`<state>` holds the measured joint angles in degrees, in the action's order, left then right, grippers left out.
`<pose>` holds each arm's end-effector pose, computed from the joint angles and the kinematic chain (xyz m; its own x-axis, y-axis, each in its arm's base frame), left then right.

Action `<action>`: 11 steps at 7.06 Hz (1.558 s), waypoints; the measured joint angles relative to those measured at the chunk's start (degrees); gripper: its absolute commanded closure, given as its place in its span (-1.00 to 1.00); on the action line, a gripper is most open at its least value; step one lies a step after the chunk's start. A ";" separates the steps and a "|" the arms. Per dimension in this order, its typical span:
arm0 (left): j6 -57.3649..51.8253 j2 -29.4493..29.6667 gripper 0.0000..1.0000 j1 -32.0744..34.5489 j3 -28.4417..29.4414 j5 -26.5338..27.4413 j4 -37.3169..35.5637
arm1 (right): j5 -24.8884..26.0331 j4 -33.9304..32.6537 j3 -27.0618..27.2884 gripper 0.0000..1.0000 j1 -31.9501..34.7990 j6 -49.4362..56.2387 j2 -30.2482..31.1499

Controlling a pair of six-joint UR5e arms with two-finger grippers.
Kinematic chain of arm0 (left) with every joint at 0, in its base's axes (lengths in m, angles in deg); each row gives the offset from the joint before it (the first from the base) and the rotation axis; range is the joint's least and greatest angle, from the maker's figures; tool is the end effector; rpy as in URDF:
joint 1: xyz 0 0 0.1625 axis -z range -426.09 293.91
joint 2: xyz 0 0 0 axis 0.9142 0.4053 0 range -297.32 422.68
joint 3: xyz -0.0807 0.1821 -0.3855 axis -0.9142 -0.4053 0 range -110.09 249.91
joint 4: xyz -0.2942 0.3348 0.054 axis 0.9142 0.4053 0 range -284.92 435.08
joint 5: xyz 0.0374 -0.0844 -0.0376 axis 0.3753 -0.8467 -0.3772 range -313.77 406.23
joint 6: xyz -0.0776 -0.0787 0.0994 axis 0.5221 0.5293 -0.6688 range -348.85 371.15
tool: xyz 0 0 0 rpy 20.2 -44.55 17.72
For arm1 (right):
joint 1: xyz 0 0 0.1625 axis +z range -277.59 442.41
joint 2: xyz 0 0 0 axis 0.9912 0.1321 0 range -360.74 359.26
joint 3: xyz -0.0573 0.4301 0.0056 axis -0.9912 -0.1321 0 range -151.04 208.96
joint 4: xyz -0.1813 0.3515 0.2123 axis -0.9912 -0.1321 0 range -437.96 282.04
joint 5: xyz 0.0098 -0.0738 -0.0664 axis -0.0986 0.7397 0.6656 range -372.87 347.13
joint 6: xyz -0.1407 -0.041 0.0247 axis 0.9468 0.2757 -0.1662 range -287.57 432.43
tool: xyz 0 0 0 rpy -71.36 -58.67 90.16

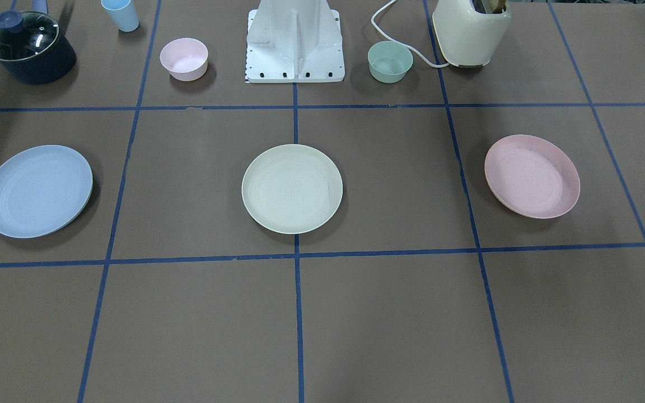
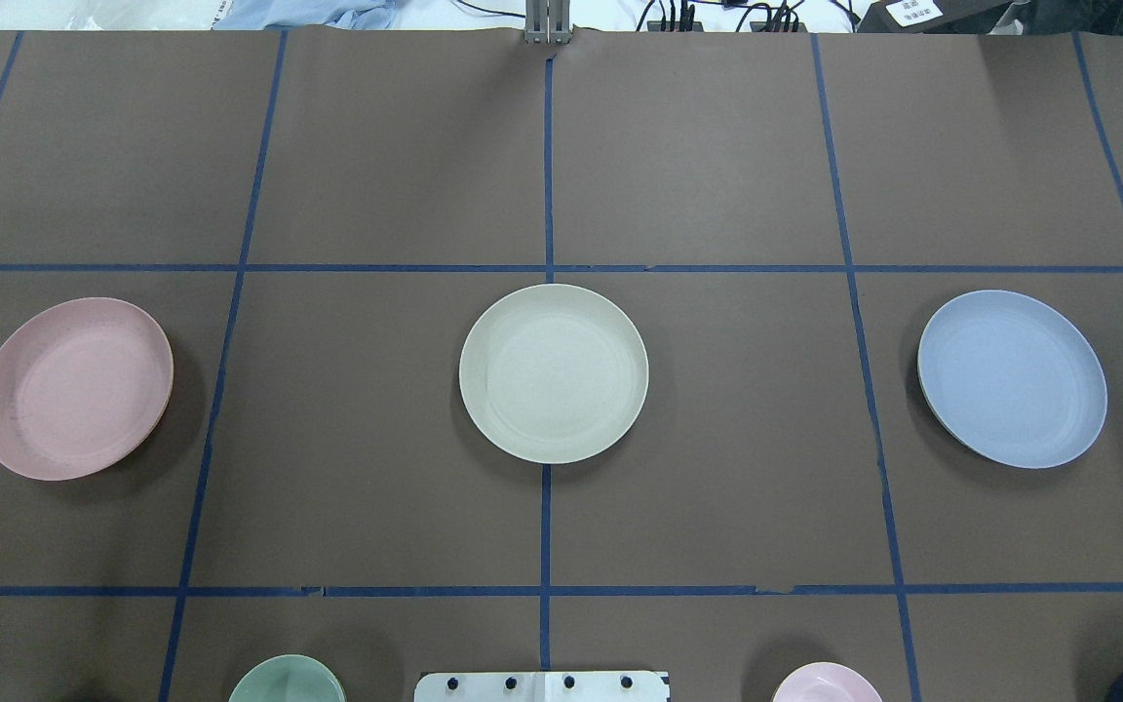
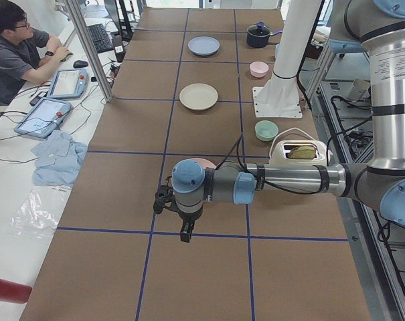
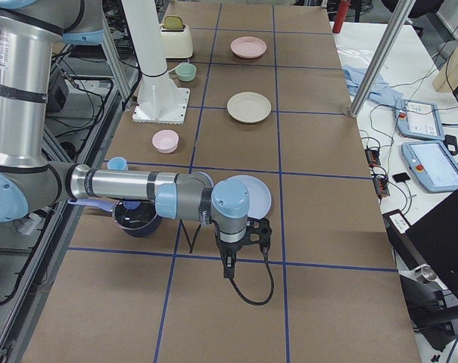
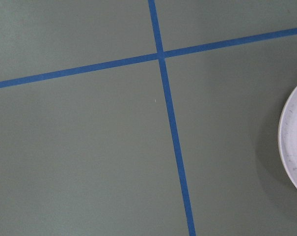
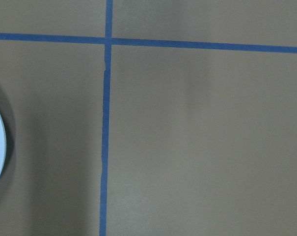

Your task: Stack three plates with pink and blue

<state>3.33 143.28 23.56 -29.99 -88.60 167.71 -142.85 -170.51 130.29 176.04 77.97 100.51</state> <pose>-0.0256 -0.4634 0.6866 0.7015 0.1785 -0.6899 -0.1025 0.9833 0.1501 0.0655 -0.4355 0.7055 0.7655 -0.0205 0.6431 0.0107 0.9998 0.0192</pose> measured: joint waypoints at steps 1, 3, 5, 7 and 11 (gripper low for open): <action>-0.02 0.00 -1.00 0.00 -0.15 0.02 0.02 | 0.00 0.02 0.00 -1.00 -0.05 0.00 0.00; -0.02 0.00 -1.00 0.01 -0.63 -0.01 1.93 | 0.00 0.04 0.07 -1.00 -0.23 0.00 -0.06; 0.35 0.09 -1.00 0.02 -0.65 0.20 7.61 | -0.11 0.32 0.41 -1.00 -0.42 -0.19 -0.43; 0.71 2.48 -1.00 0.00 -0.29 0.40 19.86 | -0.69 7.52 0.55 -1.00 -0.87 -0.63 -0.58; 7.70 3.15 -1.00 -2.86 6.62 0.27 50.06 | 0.09 27.75 0.58 -1.00 -5.98 -7.54 -0.56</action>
<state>11.03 146.43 20.70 -23.37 -88.32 217.77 -142.76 -142.76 130.88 170.07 70.42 99.96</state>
